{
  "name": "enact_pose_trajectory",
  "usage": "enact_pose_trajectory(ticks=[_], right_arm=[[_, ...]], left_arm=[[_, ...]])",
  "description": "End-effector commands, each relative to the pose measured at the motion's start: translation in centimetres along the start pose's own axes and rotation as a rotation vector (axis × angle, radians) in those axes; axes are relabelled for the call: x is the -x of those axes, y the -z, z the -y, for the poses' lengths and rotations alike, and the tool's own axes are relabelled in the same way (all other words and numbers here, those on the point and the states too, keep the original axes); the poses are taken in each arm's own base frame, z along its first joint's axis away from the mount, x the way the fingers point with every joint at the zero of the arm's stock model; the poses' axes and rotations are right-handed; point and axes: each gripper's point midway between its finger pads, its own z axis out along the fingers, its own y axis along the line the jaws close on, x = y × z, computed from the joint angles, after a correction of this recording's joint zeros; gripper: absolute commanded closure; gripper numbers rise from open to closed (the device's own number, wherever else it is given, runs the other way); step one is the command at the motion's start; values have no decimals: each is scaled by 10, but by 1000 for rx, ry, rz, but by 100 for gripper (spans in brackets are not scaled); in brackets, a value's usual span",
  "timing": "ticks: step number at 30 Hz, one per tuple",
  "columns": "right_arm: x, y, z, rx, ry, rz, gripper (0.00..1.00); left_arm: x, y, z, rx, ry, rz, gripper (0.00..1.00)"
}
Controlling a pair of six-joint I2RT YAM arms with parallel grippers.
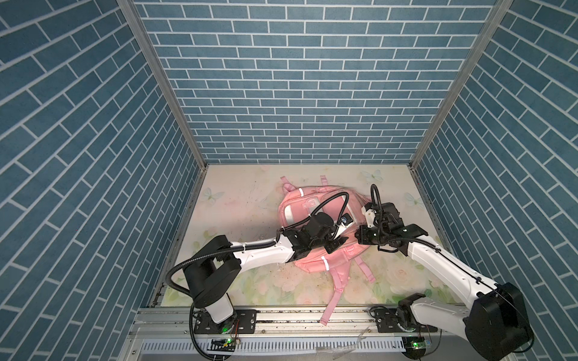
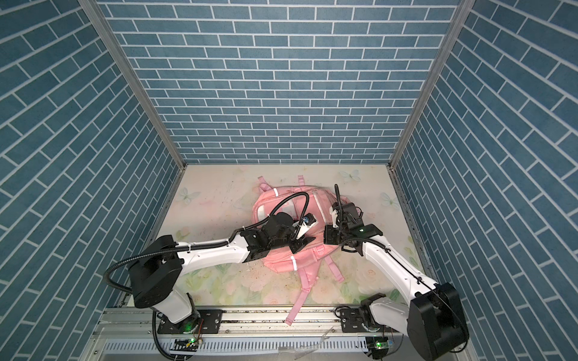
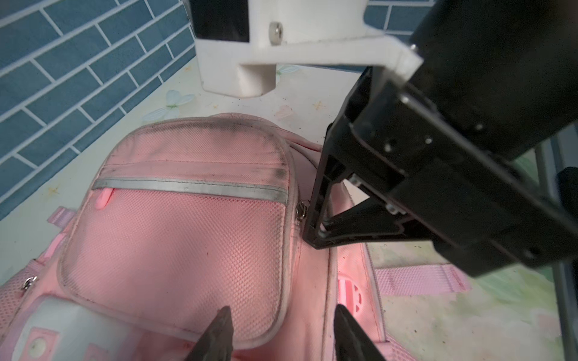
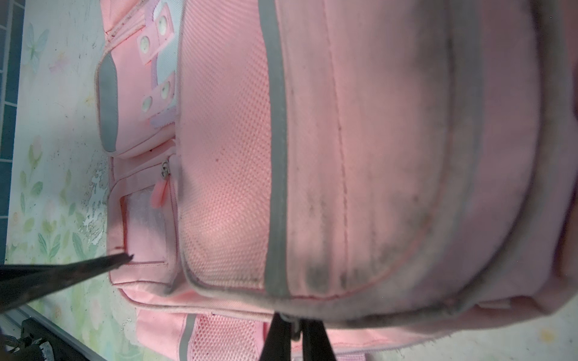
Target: Pack the student bag
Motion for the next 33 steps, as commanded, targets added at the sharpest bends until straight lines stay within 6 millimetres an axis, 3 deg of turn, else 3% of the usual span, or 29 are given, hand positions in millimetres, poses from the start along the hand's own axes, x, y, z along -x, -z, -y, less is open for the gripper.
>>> enact_pose_trajectory(ticks=[1,13,15,17,20,22,27,33], right_arm=[[0,-2,-4,29,31,-8,100],[1,-7,-11,75,4,-11,100],[2,-6,-10,68,1,-12,100],[2,-6,-8,57,-1,-16,100],[3,-5,-6,53,-8,-17,100],[4,-4,-4,53,-17,-19,100],[8,3,7,21,-26,-2,100],[24,16,32,-31,-27,42,100]], left_arm=[[-7,-12,-1,26,-94,4,47],[-28,-30,-8,57,-179,18,47],[-31,-28,-9,64,-218,30,53],[-35,-30,-12,71,-232,11,69],[-42,-29,-10,44,-235,-1,80],[-46,-28,-11,45,-240,-4,100],[-61,-19,-14,41,-267,-63,100],[-81,11,-16,1,-292,-127,100]])
